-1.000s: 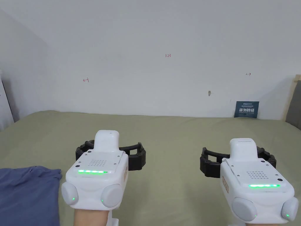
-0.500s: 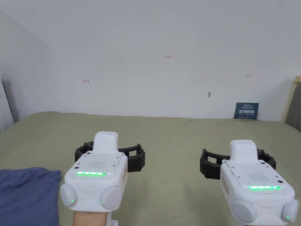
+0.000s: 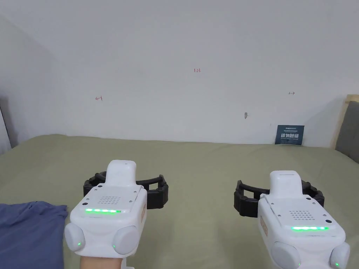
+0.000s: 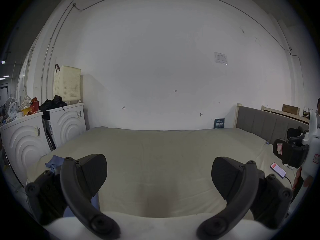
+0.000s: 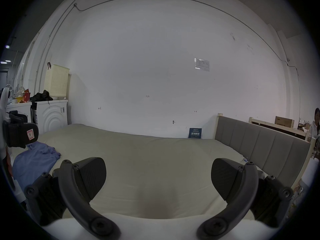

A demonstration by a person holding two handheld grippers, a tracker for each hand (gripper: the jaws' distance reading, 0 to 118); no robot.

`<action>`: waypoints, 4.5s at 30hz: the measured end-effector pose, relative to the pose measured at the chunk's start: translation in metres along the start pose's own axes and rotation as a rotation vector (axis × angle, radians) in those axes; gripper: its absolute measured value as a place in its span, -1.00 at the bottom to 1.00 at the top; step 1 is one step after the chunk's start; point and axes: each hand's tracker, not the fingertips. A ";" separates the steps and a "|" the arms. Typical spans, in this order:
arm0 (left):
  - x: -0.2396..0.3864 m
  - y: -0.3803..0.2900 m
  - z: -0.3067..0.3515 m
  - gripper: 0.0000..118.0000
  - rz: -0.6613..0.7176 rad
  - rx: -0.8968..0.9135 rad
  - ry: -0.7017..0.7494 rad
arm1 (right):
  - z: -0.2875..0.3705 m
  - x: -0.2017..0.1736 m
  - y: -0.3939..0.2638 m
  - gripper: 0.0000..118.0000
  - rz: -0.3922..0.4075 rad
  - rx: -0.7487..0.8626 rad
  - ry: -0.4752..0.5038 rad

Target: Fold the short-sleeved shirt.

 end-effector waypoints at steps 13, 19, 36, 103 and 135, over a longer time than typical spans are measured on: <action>0.002 0.000 0.001 1.00 0.000 0.002 -0.004 | -0.001 0.003 -0.002 1.00 -0.001 -0.004 -0.001; 0.001 -0.001 0.000 1.00 0.001 -0.002 0.001 | 0.000 0.002 -0.002 1.00 0.004 -0.003 0.001; -0.002 0.003 0.004 1.00 0.004 0.014 0.008 | 0.000 0.000 0.001 1.00 0.011 0.001 0.007; -0.318 -0.039 0.178 -0.99 0.121 -0.139 0.791 | 0.031 -0.352 0.009 -1.00 0.017 -0.073 0.768; -0.364 -0.163 -0.198 1.00 0.266 -0.928 0.285 | -0.090 -0.363 -0.110 -1.00 0.090 -0.335 0.652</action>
